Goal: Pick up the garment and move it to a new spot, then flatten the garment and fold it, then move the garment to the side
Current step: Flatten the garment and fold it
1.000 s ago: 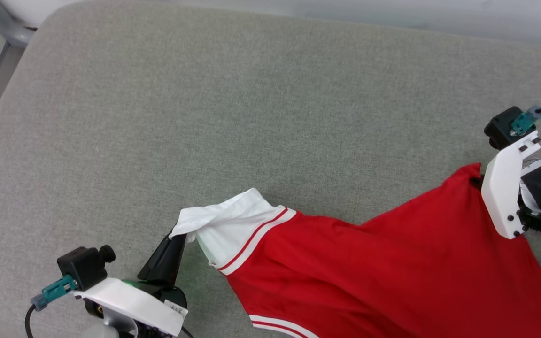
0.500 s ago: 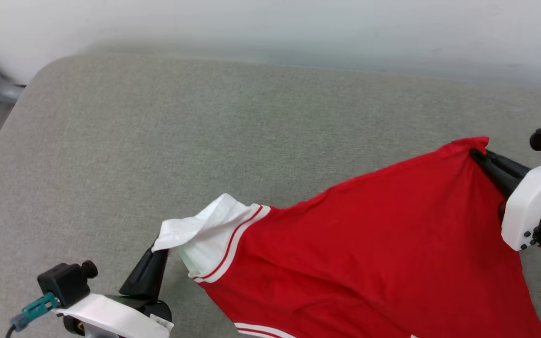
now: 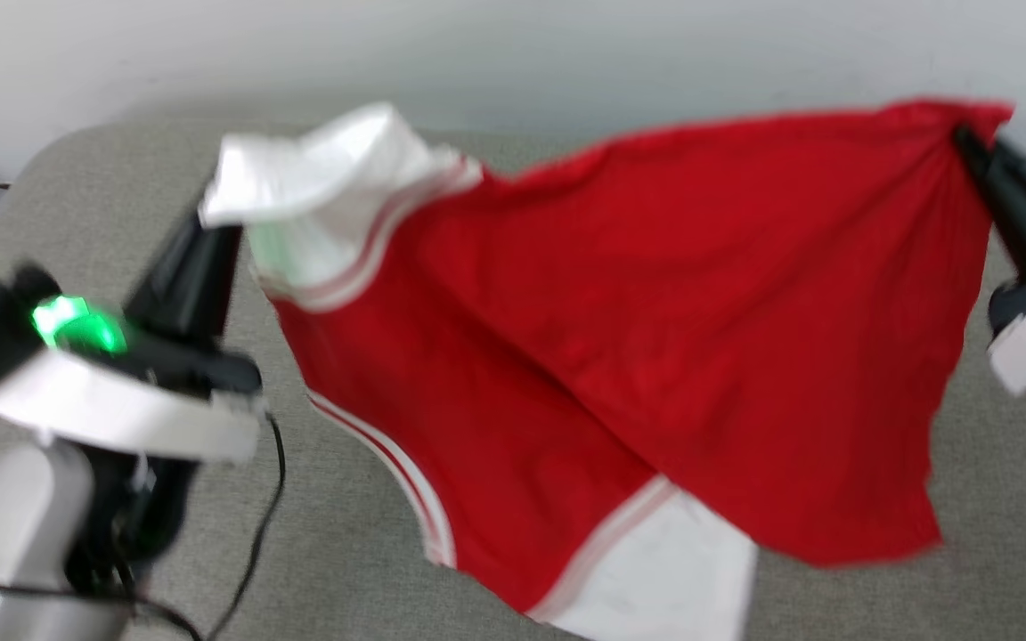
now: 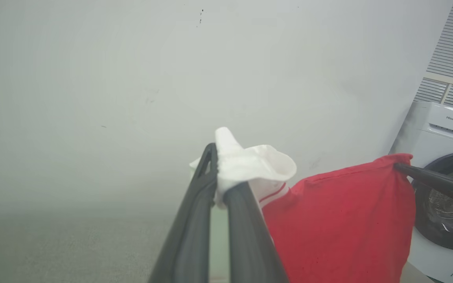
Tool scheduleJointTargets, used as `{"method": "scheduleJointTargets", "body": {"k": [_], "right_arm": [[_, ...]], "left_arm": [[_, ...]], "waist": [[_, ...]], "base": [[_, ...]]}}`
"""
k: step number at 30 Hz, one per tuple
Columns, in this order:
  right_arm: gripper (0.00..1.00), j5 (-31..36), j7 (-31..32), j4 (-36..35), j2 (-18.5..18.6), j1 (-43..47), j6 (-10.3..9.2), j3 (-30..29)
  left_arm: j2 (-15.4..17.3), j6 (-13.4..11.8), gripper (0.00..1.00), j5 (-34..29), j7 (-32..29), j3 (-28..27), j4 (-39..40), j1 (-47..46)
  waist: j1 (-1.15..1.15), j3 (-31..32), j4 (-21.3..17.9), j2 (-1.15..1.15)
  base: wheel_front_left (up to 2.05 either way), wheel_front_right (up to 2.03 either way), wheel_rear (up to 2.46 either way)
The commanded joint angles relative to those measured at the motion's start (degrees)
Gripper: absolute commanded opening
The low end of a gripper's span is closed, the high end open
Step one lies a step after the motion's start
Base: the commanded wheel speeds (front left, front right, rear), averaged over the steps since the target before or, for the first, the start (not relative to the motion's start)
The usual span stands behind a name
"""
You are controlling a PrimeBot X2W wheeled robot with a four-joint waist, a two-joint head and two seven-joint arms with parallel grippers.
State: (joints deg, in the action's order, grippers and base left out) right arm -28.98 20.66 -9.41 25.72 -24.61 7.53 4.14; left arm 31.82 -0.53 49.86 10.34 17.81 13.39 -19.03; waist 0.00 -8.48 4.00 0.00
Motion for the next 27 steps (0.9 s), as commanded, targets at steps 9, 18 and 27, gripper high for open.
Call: {"method": "scheduleJointTargets", "body": {"k": [9, 18, 27], "right_arm": [[0.00, 2.32, 1.14, 1.33, -3.44, -20.03, -0.07, -3.21], [0.00, 7.88, 0.19, 12.40, -6.84, -45.54, -0.07, -3.27], [0.00, 12.92, -4.63, 27.83, -8.37, -66.55, -0.07, -0.31]], "left_arm": [[0.40, 0.82, 0.00, -1.55, -6.44, -2.11, -3.48, -27.99], [-2.40, 4.13, 0.00, -2.54, -8.58, -1.99, -18.77, -56.07], [-4.52, 6.54, 0.00, -5.37, -7.15, -0.51, -33.29, -78.65]], "waist": [[0.00, -9.78, -1.55, 0.00], [0.00, -21.89, -1.50, 0.00], [0.00, -27.95, -1.60, 0.00]], "base": [[0.00, 0.00, 0.00], [0.00, 0.00, 0.00], [0.00, 0.00, 0.00]]}}
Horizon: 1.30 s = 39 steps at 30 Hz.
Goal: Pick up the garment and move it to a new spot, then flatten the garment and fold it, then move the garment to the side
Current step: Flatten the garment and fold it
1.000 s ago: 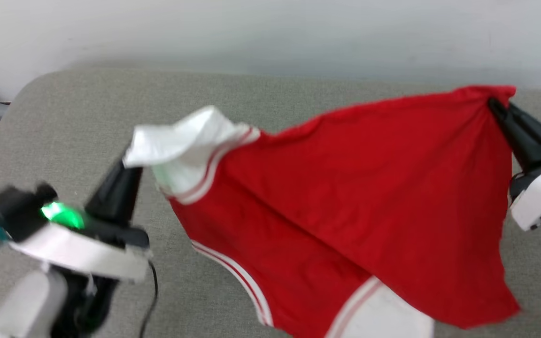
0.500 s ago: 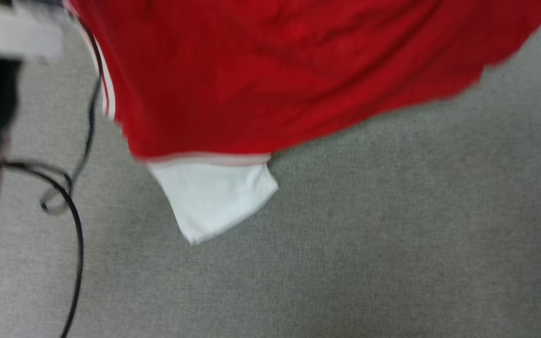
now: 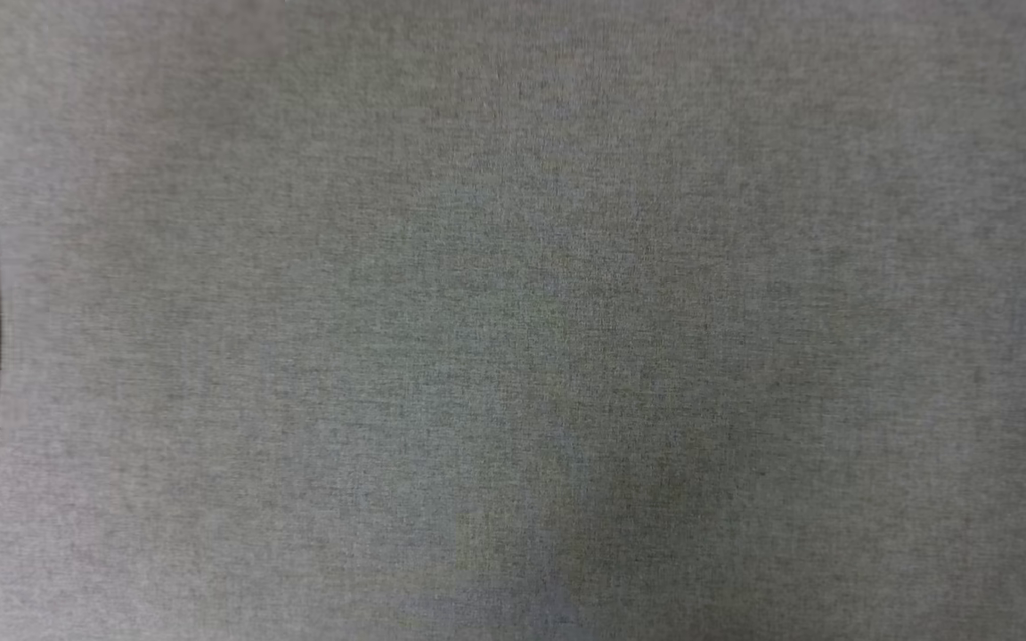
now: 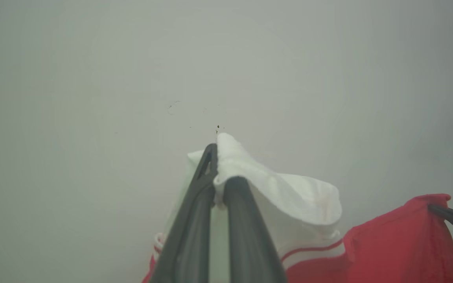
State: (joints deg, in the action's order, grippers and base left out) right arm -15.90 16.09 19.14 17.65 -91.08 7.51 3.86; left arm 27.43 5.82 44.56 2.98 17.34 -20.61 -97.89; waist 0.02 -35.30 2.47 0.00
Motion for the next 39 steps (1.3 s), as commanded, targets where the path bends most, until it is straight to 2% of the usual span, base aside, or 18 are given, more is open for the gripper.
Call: {"method": "scheduleJointTargets", "body": {"k": [1, 8, 16, 23, 29, 33, 36, 39], "right_arm": [[0.00, 0.35, -0.78, 1.06, -0.40, -2.30, -0.04, 0.25], [0.00, 2.38, -5.69, 13.64, -0.46, -12.10, -0.05, 2.60], [0.00, -0.14, -11.29, 23.02, -0.66, -11.16, -0.05, 7.29], [0.00, -4.49, -16.42, 27.71, -1.00, -4.01, -0.05, 12.70], [0.00, -9.46, -19.09, 26.10, 0.83, 6.43, -0.05, 18.35], [0.00, -12.80, -20.12, 23.04, 2.47, 15.11, -0.05, 21.89], [0.00, -15.08, -20.37, 20.20, 4.11, 22.35, -0.05, 24.53], [0.00, -16.90, -20.33, 17.22, 5.64, 29.40, -0.05, 26.59]], "left_arm": [[-0.32, 0.31, 0.00, -0.35, 0.59, 0.07, -0.75, -2.05], [-1.17, 1.36, 0.00, -0.64, 2.93, 2.07, -10.07, -10.24], [-0.41, 1.63, 0.00, 2.54, 5.97, 5.75, -14.38, -6.01], [1.85, 1.62, 0.00, 7.10, 10.01, 10.11, -12.88, 5.54], [4.13, 1.63, 0.00, 9.59, 11.93, 10.91, -9.08, 18.74], [5.02, 1.63, 0.00, 9.60, 12.27, 8.20, -4.83, 28.95], [4.44, 1.46, 0.00, 8.12, 12.30, 4.73, -0.90, 38.78], [3.20, 0.04, 0.00, 6.08, 12.32, 1.78, 4.12, 48.88]], "waist": [[-0.02, -1.47, -0.06, 0.00], [-0.02, -3.54, -0.17, 0.00], [-0.02, -5.26, -0.40, 0.00], [-0.02, -3.37, -0.35, 0.00], [-0.02, -0.12, -0.15, 0.00], [-0.02, 2.81, -0.17, 0.00], [-0.02, 5.58, -0.18, 0.00], [-0.02, 8.63, -0.28, 0.00]], "base": [[0.00, 0.00, 0.00], [0.00, 0.00, 0.00], [0.00, 0.00, 0.00], [0.00, 0.00, 0.00], [0.00, 0.00, 0.00], [0.00, 0.00, 0.00], [0.00, 0.00, 0.00], [0.00, 0.00, 0.00]]}}
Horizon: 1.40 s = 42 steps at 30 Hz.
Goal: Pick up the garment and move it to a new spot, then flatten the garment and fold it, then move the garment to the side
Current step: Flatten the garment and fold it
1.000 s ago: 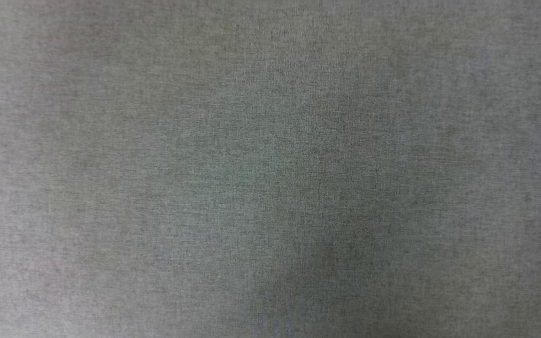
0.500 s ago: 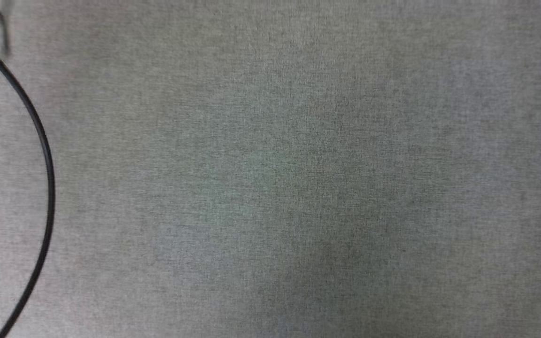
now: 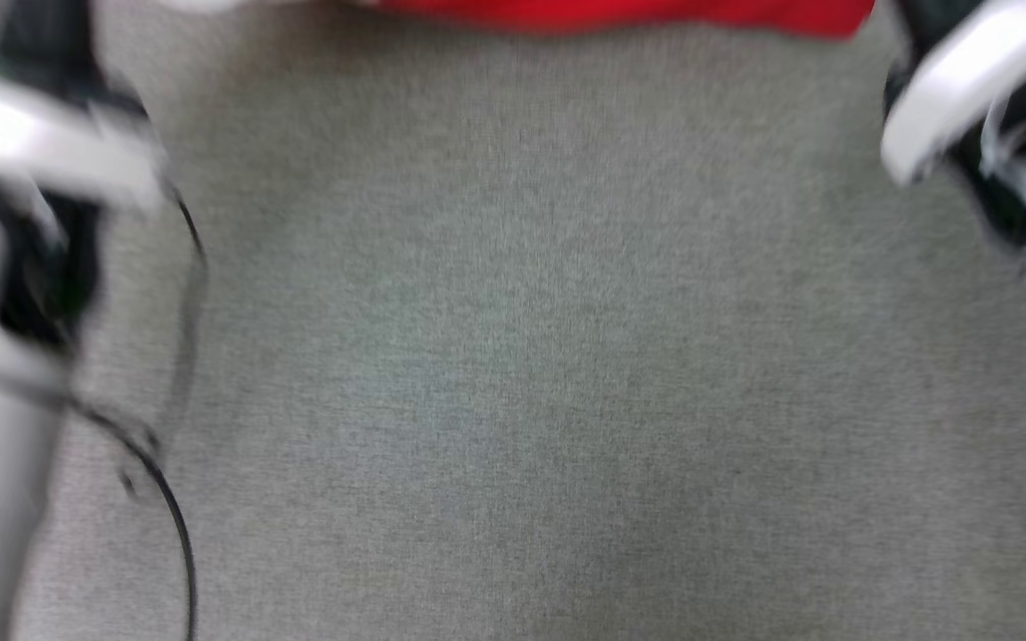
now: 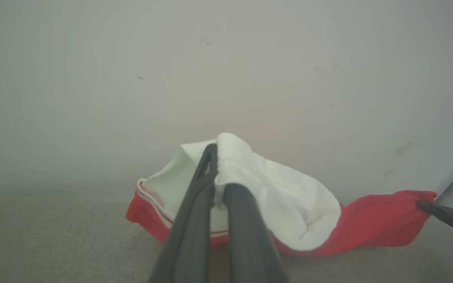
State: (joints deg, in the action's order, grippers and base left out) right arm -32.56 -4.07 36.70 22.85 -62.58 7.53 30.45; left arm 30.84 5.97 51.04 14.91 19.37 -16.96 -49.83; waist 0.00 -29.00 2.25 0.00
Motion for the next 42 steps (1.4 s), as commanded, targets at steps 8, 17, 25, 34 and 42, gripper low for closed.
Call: {"method": "scheduleJointTargets", "body": {"k": [8, 17, 25, 34, 42], "right_arm": [[0.00, -4.29, 0.75, -6.48, 4.84, 18.44, -0.07, 1.98], [0.00, -6.31, 2.35, -11.73, 7.41, 34.64, -0.08, 1.44], [0.00, -7.29, 4.92, -16.90, 8.90, 47.60, -0.08, -0.21], [0.00, -6.95, 6.91, -21.17, 9.09, 61.11, -0.08, -4.48], [0.00, -5.81, 7.77, -24.19, 8.64, 69.29, -0.09, -7.27]], "left_arm": [[-2.23, -3.55, 0.00, -2.35, 0.33, -3.97, 10.89, 26.57], [-3.69, -6.16, 0.00, 0.82, 0.24, -4.97, 15.76, 47.63], [-4.18, -7.49, 0.00, 4.26, -0.48, -4.74, 16.20, 59.34], [-5.68, -7.12, 0.00, 7.73, -0.97, -4.25, 14.14, 67.47], [-6.88, -6.68, 0.00, 8.45, -0.79, -3.40, 11.47, 70.62]], "waist": [[0.00, 10.42, -0.18, 0.00], [0.00, 18.42, -0.47, 0.00], [0.00, 23.74, -1.03, 0.00], [0.00, 26.17, -1.82, 0.00], [0.00, 26.41, -1.63, 0.00]], "base": [[0.00, 0.00, 0.00], [0.00, 0.00, 0.00], [0.00, 0.00, 0.00], [0.00, 0.00, 0.00], [0.00, 0.00, 0.00]]}}
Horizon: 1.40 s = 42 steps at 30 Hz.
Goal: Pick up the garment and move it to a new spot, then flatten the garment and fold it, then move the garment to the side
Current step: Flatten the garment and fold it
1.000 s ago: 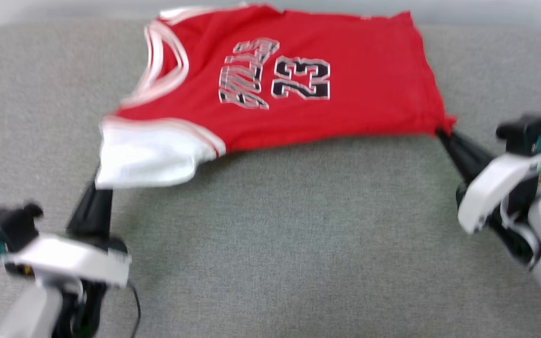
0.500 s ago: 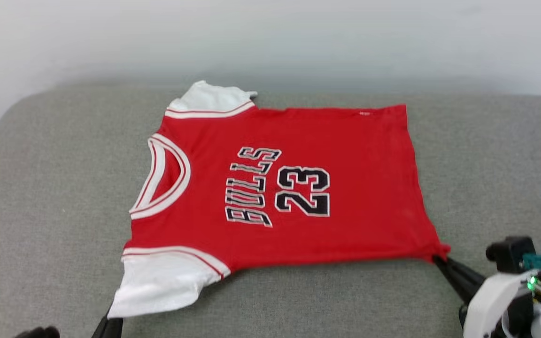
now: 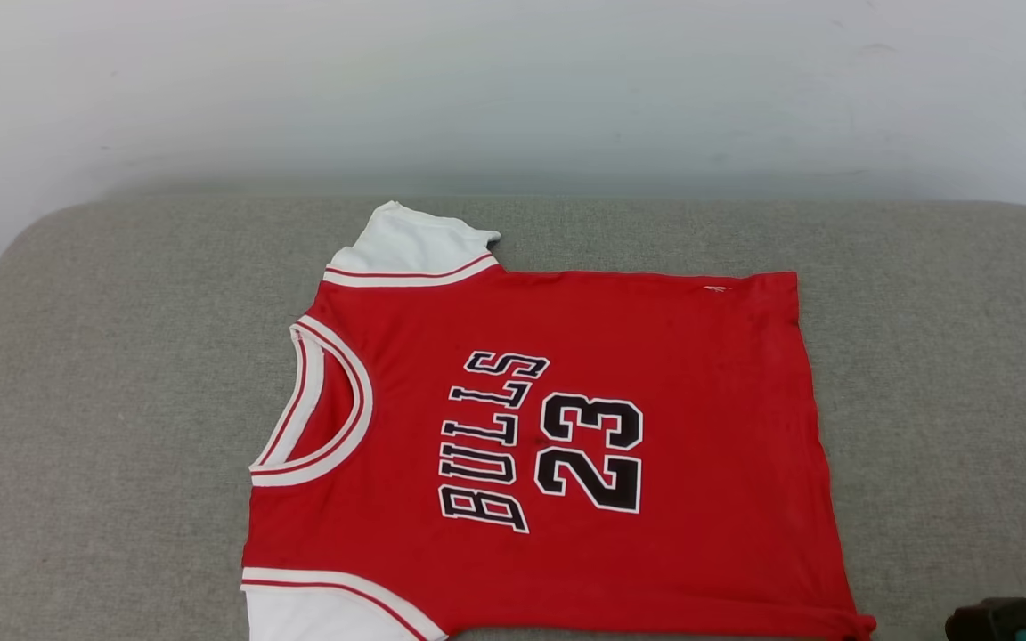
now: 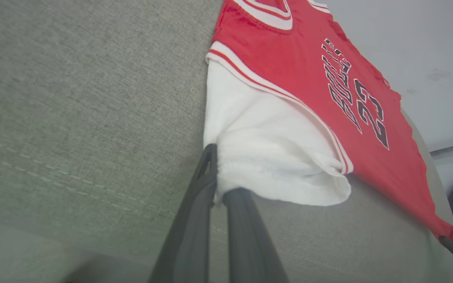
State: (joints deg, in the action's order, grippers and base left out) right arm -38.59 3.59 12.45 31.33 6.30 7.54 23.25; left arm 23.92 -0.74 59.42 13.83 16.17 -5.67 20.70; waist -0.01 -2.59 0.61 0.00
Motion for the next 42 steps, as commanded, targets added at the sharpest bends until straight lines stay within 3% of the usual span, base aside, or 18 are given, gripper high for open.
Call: {"method": "scheduleJointTargets", "body": {"k": [1, 12, 26, 33, 42], "right_arm": [[0.00, 0.37, 0.28, -0.27, 0.10, 1.25, -0.10, -0.62], [0.00, 2.38, 1.69, -4.85, -1.49, 1.59, -0.09, -3.89], [0.00, 2.36, 6.35, -10.82, -3.93, -2.78, -0.09, -10.21], [0.00, 3.10, 8.50, -10.07, -5.79, -8.77, -0.09, -10.72], [0.00, 4.10, 10.42, -5.31, -6.60, -16.84, -0.09, -8.30]], "left_arm": [[0.11, 0.08, 0.00, 0.10, 0.36, -0.36, -0.22, 0.34], [1.66, 1.57, 0.00, -2.98, 0.36, -0.24, -0.66, -4.58], [7.05, 3.77, 0.00, -9.08, -6.32, 2.34, 0.16, -23.74], [8.09, 5.77, 0.00, -9.20, -11.24, 3.11, -5.60, -37.10], [7.55, 7.42, 0.00, -8.53, -14.94, 5.77, -17.68, -46.67]], "waist": [[0.01, -0.06, 0.08, 0.00], [0.01, -0.58, 1.04, 0.00], [0.01, -4.33, 0.26, 0.00], [0.01, -9.73, -0.97, 0.00], [0.01, -14.66, -2.24, 0.00]], "base": [[0.00, 0.00, 0.00], [0.00, 0.00, 0.00], [0.00, 0.00, 0.00], [0.00, 0.00, 0.00], [0.00, 0.00, 0.00]]}}
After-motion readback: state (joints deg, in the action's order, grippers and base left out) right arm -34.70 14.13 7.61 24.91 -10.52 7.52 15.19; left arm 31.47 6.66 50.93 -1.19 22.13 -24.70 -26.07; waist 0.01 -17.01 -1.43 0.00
